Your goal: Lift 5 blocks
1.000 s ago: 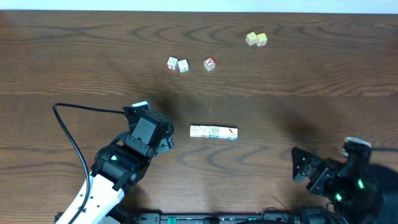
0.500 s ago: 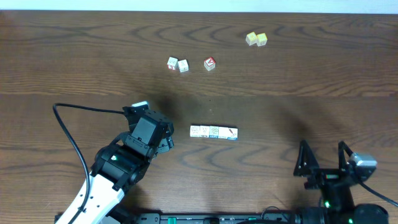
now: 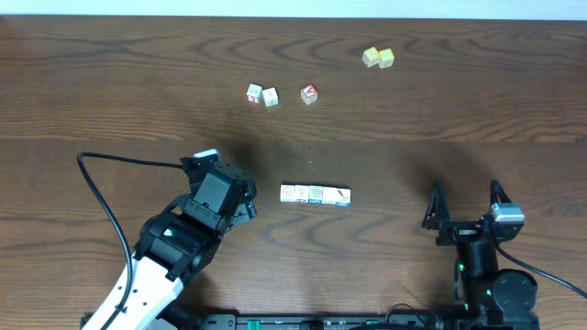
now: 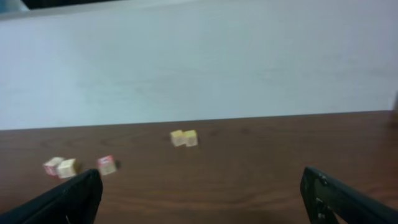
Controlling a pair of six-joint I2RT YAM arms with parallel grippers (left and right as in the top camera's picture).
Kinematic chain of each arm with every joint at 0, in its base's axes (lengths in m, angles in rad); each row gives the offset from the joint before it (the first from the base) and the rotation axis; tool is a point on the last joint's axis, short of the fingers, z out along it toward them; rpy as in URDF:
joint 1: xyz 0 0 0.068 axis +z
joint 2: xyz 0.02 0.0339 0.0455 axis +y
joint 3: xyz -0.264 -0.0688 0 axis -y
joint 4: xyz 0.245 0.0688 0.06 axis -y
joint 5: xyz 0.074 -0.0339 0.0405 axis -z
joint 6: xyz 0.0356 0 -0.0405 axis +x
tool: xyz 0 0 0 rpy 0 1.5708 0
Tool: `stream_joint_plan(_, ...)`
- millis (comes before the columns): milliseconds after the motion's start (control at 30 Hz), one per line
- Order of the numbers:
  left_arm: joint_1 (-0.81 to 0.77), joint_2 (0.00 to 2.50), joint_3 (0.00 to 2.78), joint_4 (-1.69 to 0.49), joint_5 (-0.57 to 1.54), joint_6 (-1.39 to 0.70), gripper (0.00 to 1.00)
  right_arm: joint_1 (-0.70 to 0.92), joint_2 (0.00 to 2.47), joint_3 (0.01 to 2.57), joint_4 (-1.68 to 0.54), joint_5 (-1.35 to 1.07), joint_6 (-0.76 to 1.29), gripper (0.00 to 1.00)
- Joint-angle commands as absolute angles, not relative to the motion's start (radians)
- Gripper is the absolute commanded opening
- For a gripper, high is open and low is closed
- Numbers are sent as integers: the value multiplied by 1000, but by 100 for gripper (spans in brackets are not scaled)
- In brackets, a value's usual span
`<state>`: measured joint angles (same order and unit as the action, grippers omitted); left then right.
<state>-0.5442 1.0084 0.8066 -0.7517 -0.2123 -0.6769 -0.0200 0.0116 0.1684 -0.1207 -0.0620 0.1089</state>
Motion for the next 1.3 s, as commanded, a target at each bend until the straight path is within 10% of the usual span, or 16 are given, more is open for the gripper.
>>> stream_joint_plan(0, -539, 1012, 822, -751, -218, -678, 75, -49, 5, 97, -65, -53, 68, 99)
stream_joint_plan(1267, -539, 1012, 822, -751, -218, -678, 75, -97, 5, 5, -75, -15, -57, 99)
